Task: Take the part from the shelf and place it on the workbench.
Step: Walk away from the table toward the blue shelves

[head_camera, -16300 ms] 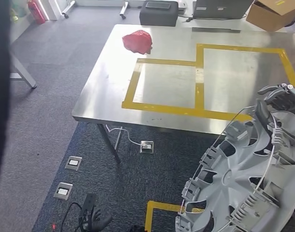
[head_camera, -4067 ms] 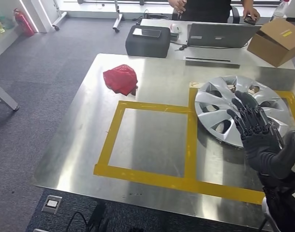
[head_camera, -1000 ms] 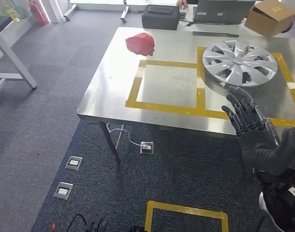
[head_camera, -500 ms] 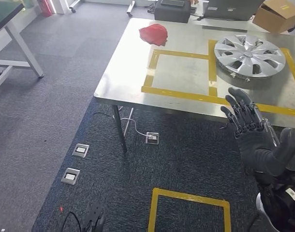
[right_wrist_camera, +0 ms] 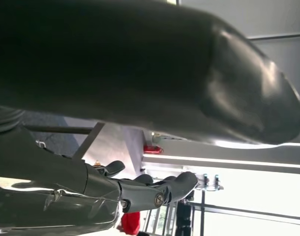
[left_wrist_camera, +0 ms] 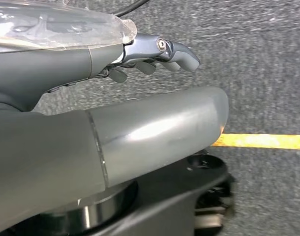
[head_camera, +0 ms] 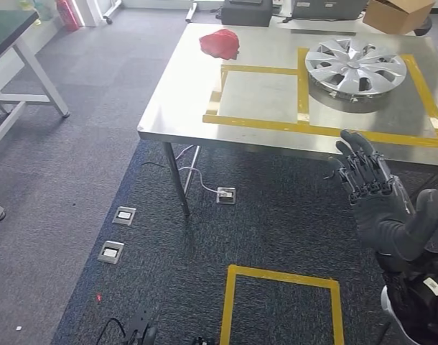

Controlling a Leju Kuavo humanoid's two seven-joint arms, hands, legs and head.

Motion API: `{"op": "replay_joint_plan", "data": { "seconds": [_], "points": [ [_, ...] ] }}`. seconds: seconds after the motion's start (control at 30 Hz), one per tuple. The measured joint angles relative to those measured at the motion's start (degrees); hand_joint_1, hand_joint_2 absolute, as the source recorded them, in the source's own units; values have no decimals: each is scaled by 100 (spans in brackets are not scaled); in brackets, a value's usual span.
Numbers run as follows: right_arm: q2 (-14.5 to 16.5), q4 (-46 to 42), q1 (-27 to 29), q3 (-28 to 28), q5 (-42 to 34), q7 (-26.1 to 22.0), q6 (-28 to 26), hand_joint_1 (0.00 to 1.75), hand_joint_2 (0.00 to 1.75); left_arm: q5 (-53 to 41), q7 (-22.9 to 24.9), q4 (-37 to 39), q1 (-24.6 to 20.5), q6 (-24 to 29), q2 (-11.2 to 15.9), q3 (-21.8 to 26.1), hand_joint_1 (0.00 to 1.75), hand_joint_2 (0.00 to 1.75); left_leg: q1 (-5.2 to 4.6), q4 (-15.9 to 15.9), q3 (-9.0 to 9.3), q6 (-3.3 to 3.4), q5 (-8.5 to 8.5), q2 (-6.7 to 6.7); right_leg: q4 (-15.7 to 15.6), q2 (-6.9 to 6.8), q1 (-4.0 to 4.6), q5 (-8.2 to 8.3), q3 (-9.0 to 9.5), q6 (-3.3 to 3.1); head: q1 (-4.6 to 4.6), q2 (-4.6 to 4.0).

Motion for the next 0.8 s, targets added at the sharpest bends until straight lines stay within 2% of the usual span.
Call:
{"op": "replay_joint_plan", "data": {
  "seconds": [0.03, 0.07, 0.1, 0.17, 0.2, 0.23, 0.3, 0.33, 0.37, 0.4, 0.43, 0.5, 0.53, 0.57, 0.6, 0.7, 0.73, 0.8],
  "points": [
    [8, 14, 1, 3, 0, -2, 0, 0, 0, 1, 2, 0, 2, 0, 2, 0, 0, 0, 3, 216, -25, -14, -37, 0, 6, 1, 1, 50, -55, 5, -2, 0],
    [16, 27, 1, 7, 0, -4, 0, 0, 0, 1, 3, 0, 3, 0, 4, 0, 0, 0, 6, 218, 60, -20, 46, 1, 13, 3, 0, 94, -106, 16, -5, 0],
    [23, 37, 2, 9, 0, -5, 0, 0, 0, 1, 4, 0, 3, 0, 7, 0, 0, 0, 9, -19, 264, -15, 203, 2, 25, 7, -1, 132, -147, 33, -9, 0],
    [27, 48, 0, 7, -1, -9, 0, 0, 0, 1, 5, 0, -2, 0, 16, 1, 0, 0, 6, -880, 852, 19, 461, 0, 65, 11, 7, 183, -225, 73, -24, -1],
    [29, 53, -2, 5, -1, -11, 1, 0, 0, 1, 5, 0, -4, 0, 20, 2, 0, 0, -1, -1237, 1070, 47, 515, -4, 86, 10, 16, 206, -255, 101, -28, -1],
    [31, 60, -4, 3, -2, -14, 2, 0, 0, 1, 4, 0, -3, 1, 22, 2, 0, 0, -9, -1457, 1190, 76, 521, -8, 101, 8, 24, 226, -277, 128, -29, -1],
    [34, 73, -7, -1, -5, -19, 6, 0, 0, 1, 2, -1, 2, 4, 23, 2, 0, 0, -17, -1552, 1194, 142, 527, -13, 109, 9, 31, 273, -299, 193, -24, 0],
    [35, 77, -5, -4, -7, -24, 10, 0, 0, 1, -1, -1, 2, 6, 23, 2, 0, 0, -9, -1578, 1185, 184, 549, -8, 132, 16, 25, 259, -316, 221, -24, 0],
    [37, 81, -4, -7, -9, -28, 13, 0, 0, 1, -6, -1, -2, 7, 24, 3, 0, 0, -1, -1601, 1168, 233, 581, -3, 230, 24, 20, 175, -364, 248, -17, 0],
    [38, 86, -2, -10, -9, -32, 20, 0, 0, 1, -12, -1, -4, 10, 24, 4, 0, 0, 9, -1625, 1145, 283, 617, 3, 436, 34, 16, 18, -451, 272, -7, 0],
    [39, 94, 2, -11, -9, -35, 29, 0, 0, 1, -17, 0, -5, 14, 24, 5, 0, 0, 13, -1635, 1114, 318, 651, 8, 780, 43, 8, -213, -586, 292, 4, 0],
    [40, 118, 20, -14, -8, -37, 49, 0, 0, -2, -21, 0, 3, 25, 22, 7, 0, 0, 7, -1628, 1033, 344, 708, 10, 1595, 49, 6, -643, -872, 326, 19, 0],
    [40, 132, 31, -14, -8, -37, 57, 0, 0, -3, -20, 0, 8, 32, 22, 7, 0, 0, 5, -1618, 991, 340, 734, 10, 1849, 50, 6, -742, -937, 335, 21, 0],
    [41, 144, 39, -14, -7, -37, 63, 0, 0, -3, -19, 0, 11, 39, 21, 7, 0, 0, 3, -1605, 955, 335, 754, 10, 1900, 50, 6, -737, -908, 336, 23, 0],
    [41, 152, 43, -15, -7, -37, 68, 0, 0, -3, -17, 0, 12, 47, 21, 7, 0, 0, 3, -1589, 924, 327, 770, 8, 1732, 49, 6, -637, -775, 331, 25, 0],
    [43, 163, 37, -23, -7, -37, 81, 0, 0, -5, -11, 0, 10, 68, 19, 7, 0, 0, -12, -1535, 864, 275, 811, 4, 506, 52, 21, -201, -54, 283, 26, 0],
    [43, 165, 36, -27, -9, -35, 86, 0, 0, -8, -11, -1, 8, 75, 19, 7, 0, 0, -20, -1522, 844, 245, 832, 5, 232, 56, 34, -129, 81, 258, 24, 0],
    [43, 167, 37, -31, -21, -27, 93, 0, 0, -14, -12, -1, 6, 85, 17, 7, 0, 0, -26, -1517, 810, 182, 882, 9, 134, 66, 61, -92, 83, 204, 22, -1]
  ]
}}
